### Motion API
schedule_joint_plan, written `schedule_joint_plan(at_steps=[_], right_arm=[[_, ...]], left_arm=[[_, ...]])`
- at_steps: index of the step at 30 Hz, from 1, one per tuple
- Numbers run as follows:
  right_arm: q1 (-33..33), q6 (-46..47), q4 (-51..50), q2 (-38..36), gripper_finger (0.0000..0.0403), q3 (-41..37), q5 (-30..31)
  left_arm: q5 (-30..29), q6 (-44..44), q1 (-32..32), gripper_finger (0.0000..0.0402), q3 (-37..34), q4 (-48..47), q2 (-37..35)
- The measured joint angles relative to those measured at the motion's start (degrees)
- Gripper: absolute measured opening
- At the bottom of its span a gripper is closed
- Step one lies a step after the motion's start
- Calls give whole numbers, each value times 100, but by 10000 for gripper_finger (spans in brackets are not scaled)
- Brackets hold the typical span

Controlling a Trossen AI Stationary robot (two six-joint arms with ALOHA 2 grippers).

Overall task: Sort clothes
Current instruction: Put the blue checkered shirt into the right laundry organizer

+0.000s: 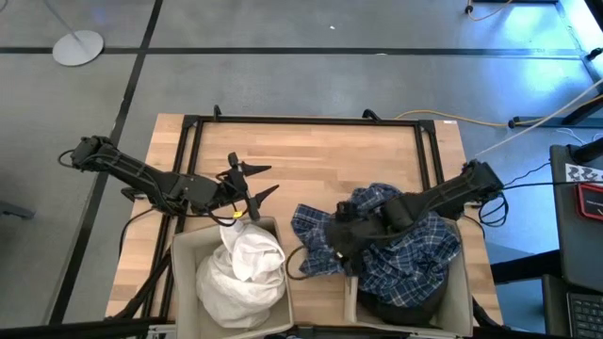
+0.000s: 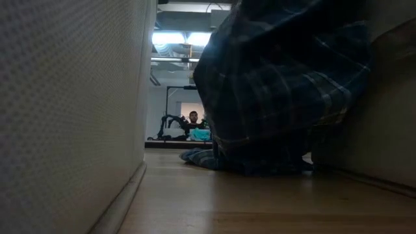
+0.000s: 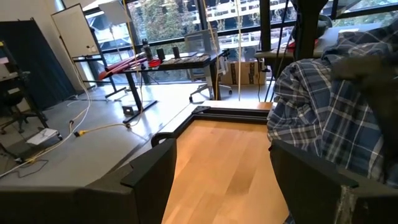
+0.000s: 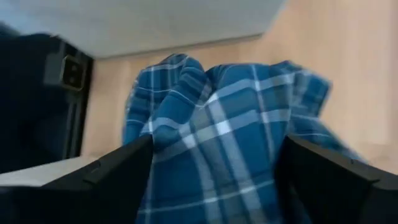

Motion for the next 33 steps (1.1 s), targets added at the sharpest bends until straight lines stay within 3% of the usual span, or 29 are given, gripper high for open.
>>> schedule_joint_plan(at_steps=[7, 12, 16, 23, 31, 33], right_arm=[[-2, 220, -491, 252, 347, 0, -104], [8, 267, -789, 500, 336, 0, 165], [78, 52, -779, 587, 258, 2, 319], [73, -92, -1280, 552, 26, 267, 392], [413, 394, -2848, 539, 11, 1752, 1923], [538, 545, -2814, 477, 6, 2089, 2355]], left_arm=[[0, -17, 1, 251, 0, -74, 1], [0, -2, 0, 251, 0, -68, 2], [-1, -2, 0, 251, 0, -68, 2], [-2, 39, 2, 251, 0, -59, 2], [-2, 74, 2, 251, 0, -25, 2], [-2, 76, 2, 251, 0, -26, 2]])
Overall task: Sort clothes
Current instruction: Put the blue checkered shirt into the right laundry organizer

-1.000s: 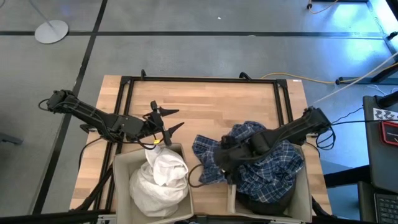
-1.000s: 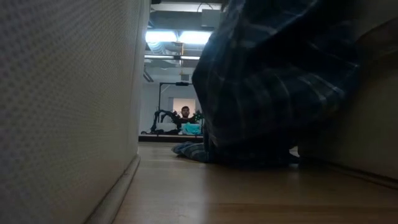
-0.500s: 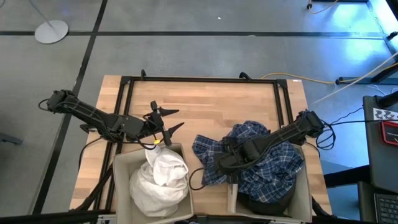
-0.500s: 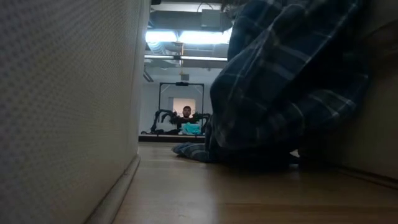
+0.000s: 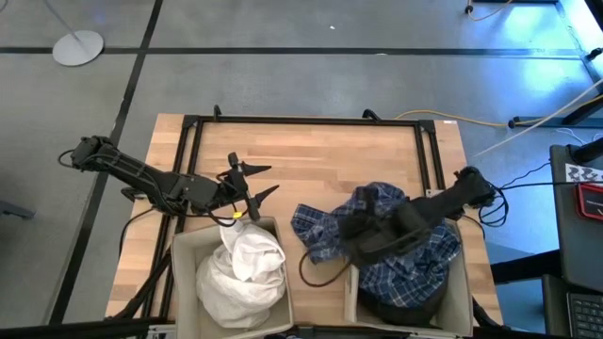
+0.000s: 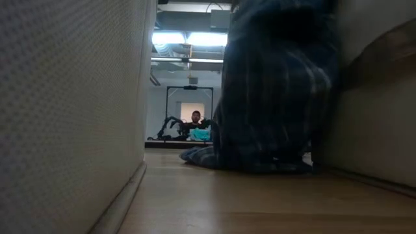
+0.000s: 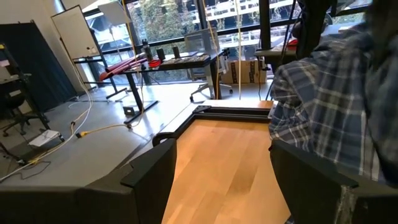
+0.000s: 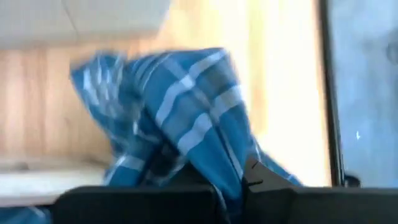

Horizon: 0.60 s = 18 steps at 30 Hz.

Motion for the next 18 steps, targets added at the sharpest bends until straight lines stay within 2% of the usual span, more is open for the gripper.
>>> schedule_joint_plan(at_steps=[5, 8, 13, 18], right_arm=[[444, 448, -28, -434, 9, 477, 814], [706, 723, -38, -730, 4, 466, 804], [1205, 1379, -39, -1265, 8, 438, 403], [1686, 1931, -36, -1604, 4, 436, 494]], left_arm=[[0, -1, 0, 251, 0, -25, 0], [0, -2, 0, 251, 0, -42, -2], [0, 6, 0, 251, 0, -42, -2], [0, 15, 0, 251, 0, -40, -2]])
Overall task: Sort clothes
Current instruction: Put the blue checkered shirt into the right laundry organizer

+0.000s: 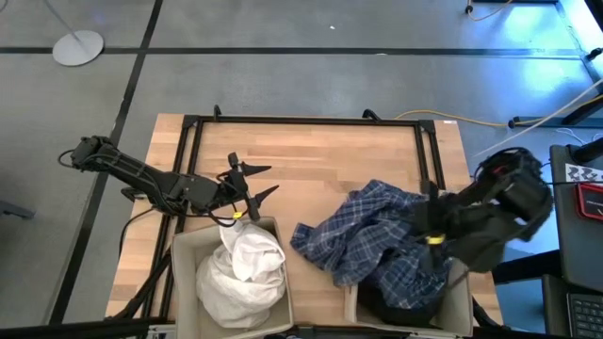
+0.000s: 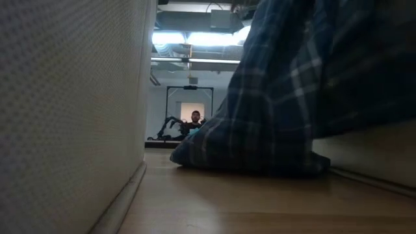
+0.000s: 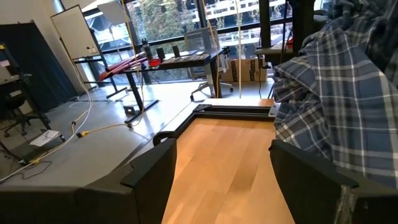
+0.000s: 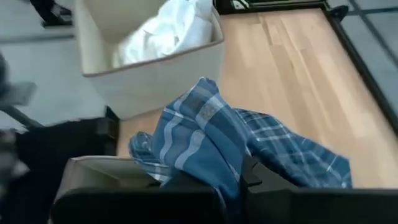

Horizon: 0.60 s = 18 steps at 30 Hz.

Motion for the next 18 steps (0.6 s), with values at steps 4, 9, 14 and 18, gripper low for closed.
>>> schedule_joint_plan(at_steps=[4, 9, 14, 18], right_arm=[[339, 524, 16, -120, 4, -32, -130], [733, 1261, 17, -109, 3, -831, -372], [779, 2178, 15, -105, 4, -2218, -1074], [778, 2824, 14, -122, 4, -3309, -1547]], left_arm=[[0, 0, 0, 251, 0, -2, 0], [0, 0, 0, 251, 0, -2, 0], [0, -2, 0, 251, 0, -1, 0], [0, -3, 0, 251, 0, 38, 0]])
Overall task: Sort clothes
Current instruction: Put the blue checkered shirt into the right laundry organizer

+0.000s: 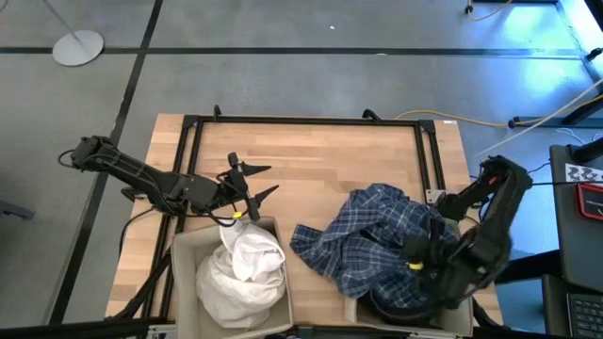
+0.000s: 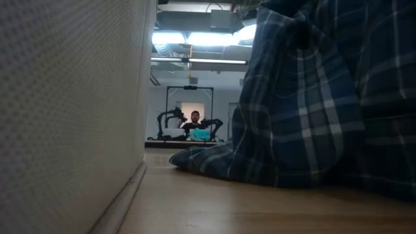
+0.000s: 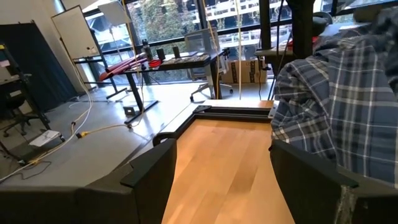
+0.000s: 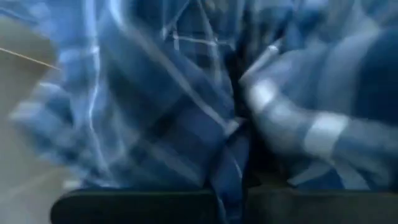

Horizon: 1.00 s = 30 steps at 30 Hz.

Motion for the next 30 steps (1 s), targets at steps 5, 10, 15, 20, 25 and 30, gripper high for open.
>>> schedule_joint_plan(at_steps=[5, 10, 15, 20, 25, 30], right_arm=[[-5, 208, 416, -2, 5, -1230, -458], [-59, 121, 1179, -11, 5, -2323, -831], [-87, -76, 2455, -25, 5, -3421, -1211], [-85, -71, 2979, -43, 5, -3933, -1293], [-155, -40, 2846, -22, 14, -3917, -1220], [-352, 216, 2835, -19, 79, -3876, -1586]], left_arm=[[0, 67, 0, 251, 0, 89, 0], [0, 69, 0, 251, 0, 87, 0], [0, 68, 0, 251, 0, 87, 0], [-2, 67, 0, 251, 0, 87, -2], [-2, 67, 0, 251, 0, 87, -2], [0, 67, 0, 251, 0, 87, -2]])
